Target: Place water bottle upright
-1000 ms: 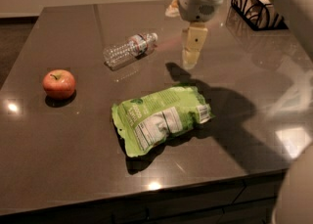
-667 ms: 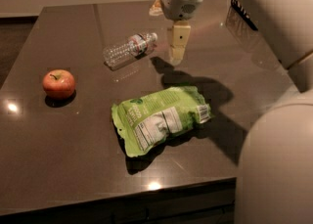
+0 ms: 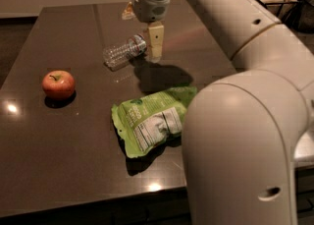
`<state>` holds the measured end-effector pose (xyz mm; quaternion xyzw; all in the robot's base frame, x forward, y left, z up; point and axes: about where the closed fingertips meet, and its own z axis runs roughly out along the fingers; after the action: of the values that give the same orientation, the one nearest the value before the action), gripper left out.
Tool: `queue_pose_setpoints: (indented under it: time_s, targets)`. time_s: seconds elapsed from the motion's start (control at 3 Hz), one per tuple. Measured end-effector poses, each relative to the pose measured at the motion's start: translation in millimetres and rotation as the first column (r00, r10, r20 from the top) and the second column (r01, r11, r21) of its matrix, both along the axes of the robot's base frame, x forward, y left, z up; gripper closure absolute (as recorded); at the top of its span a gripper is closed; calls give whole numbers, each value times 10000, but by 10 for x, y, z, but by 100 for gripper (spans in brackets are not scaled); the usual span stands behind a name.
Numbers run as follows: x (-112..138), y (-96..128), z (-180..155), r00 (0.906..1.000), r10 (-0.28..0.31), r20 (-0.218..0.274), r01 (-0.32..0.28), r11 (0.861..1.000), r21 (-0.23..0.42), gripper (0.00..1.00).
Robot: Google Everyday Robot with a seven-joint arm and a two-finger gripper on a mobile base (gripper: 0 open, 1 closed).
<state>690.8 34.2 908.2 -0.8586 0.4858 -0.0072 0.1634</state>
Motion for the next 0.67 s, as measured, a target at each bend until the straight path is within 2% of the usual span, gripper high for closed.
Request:
queue_pose_setpoints:
  time_s: [0.33, 0.67]
  targets:
    - [78, 280, -136, 9947, 1023, 66, -1016, 9927, -656, 0]
    - [165, 488, -259, 9845, 1752, 38, -1730, 9755, -1360, 0]
